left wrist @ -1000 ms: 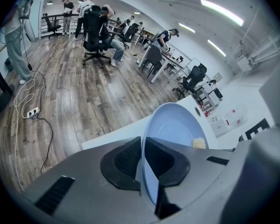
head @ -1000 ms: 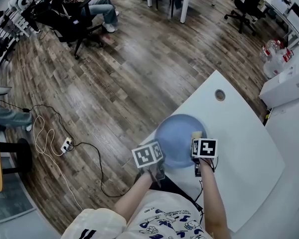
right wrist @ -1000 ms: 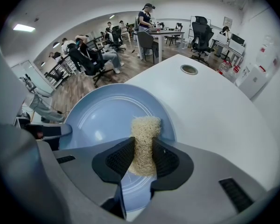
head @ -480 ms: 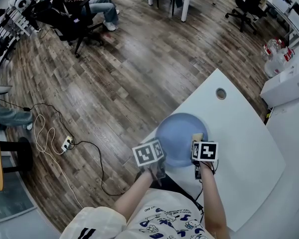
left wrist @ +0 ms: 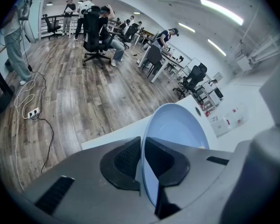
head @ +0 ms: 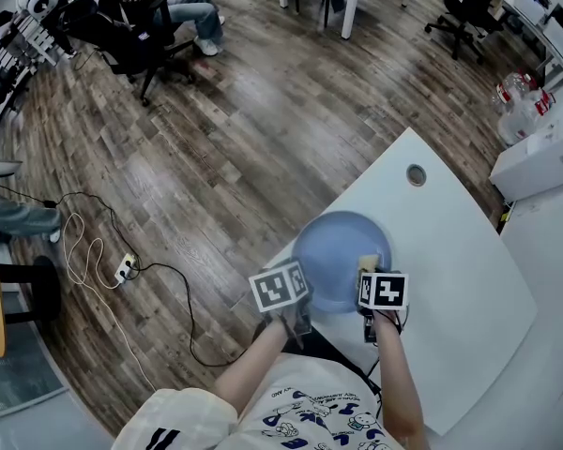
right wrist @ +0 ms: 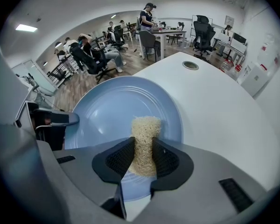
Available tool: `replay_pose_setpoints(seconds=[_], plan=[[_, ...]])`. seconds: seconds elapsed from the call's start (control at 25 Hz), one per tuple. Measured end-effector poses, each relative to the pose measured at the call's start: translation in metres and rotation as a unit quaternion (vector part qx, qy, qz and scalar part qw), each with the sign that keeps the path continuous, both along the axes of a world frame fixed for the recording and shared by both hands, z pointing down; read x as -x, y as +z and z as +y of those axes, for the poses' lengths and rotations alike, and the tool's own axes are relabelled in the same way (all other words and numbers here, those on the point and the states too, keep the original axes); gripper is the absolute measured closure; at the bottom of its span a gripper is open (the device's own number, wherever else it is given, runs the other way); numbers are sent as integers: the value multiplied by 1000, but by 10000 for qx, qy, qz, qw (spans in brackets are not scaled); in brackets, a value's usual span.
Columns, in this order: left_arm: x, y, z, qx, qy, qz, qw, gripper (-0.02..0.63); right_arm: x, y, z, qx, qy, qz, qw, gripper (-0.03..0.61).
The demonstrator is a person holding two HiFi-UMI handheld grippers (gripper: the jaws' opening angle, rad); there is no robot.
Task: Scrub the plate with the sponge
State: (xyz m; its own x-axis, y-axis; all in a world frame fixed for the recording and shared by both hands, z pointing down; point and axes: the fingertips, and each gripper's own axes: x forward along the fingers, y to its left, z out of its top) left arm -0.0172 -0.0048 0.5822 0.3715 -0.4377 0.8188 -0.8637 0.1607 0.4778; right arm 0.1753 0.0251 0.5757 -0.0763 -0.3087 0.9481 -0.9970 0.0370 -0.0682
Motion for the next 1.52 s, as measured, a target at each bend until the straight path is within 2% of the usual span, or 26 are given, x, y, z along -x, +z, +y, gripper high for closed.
replay_pose_setpoints(seconds=[1.52], plan=[[1, 5, 2, -37, -7, 63, 10000, 589, 44, 6, 37, 330, -541, -226, 9977, 463]])
